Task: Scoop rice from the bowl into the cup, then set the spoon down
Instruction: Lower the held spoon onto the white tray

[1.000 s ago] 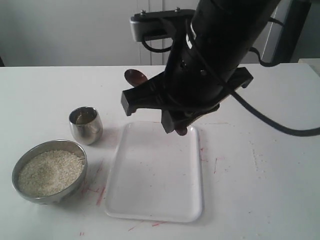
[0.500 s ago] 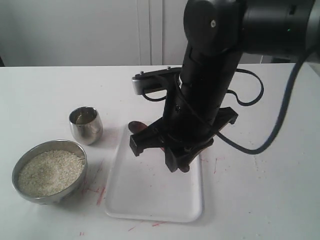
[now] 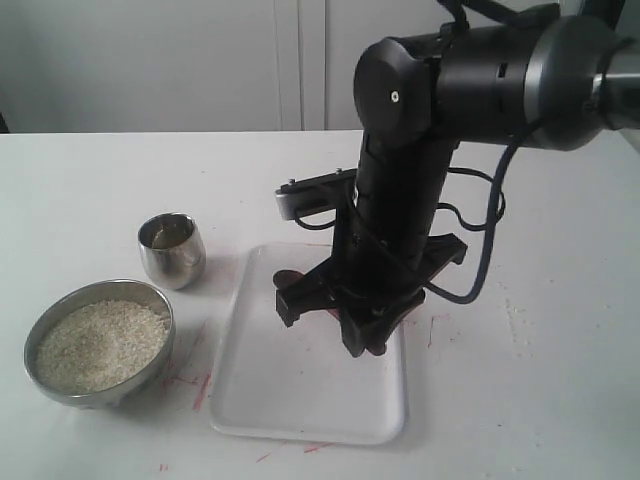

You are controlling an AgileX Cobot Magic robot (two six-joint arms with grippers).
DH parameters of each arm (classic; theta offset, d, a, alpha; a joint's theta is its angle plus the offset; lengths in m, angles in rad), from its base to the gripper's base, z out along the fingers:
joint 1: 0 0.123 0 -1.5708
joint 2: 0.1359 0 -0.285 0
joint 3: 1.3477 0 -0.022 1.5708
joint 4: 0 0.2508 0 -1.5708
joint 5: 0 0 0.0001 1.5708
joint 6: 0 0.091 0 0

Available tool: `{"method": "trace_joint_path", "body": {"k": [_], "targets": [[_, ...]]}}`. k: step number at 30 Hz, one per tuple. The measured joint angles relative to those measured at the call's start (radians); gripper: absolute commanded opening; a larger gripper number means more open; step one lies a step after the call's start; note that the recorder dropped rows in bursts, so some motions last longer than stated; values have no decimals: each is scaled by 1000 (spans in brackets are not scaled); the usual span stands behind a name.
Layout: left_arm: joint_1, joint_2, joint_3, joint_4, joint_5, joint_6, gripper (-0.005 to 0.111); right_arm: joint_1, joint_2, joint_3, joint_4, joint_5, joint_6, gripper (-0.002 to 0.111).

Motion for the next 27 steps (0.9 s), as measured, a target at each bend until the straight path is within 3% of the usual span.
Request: {"method": "trace_joint_path", "body": {"k": [12, 27], "targets": [[0, 0, 0, 0, 0, 0, 14, -2, 73, 0, 130, -76, 106, 3], [0, 0, 0, 0, 0, 0, 14, -2, 73, 0, 145, -163, 305, 3]]}}
